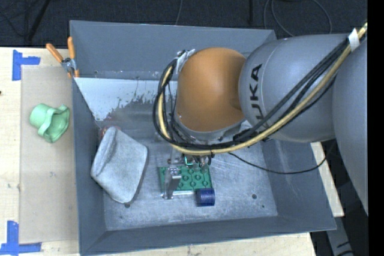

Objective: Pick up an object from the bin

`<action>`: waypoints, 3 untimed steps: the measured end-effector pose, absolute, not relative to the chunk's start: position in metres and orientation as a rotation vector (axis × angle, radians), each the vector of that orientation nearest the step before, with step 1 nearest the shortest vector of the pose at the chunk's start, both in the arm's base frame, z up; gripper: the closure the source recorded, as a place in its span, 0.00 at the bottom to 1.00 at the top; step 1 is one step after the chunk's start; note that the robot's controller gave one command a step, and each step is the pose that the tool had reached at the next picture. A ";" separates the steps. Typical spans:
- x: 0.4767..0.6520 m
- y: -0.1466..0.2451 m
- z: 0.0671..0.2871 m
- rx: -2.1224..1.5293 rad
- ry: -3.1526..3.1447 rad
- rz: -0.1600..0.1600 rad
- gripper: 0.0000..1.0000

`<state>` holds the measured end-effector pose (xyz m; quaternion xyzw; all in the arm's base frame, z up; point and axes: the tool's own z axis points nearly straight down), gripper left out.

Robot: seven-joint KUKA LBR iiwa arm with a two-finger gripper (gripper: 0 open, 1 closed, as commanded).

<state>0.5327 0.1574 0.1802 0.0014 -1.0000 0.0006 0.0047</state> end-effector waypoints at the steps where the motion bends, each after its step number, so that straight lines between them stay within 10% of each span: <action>1: 0.548 0.078 0.107 -0.056 -3.132 0.007 0.00; 2: 0.541 0.052 0.070 -0.032 -3.147 -0.002 0.00; 3: 0.543 0.053 0.075 -0.034 -3.150 -0.004 1.00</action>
Offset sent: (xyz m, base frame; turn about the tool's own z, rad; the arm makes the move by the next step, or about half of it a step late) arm 0.0163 -0.0743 -0.0681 0.0312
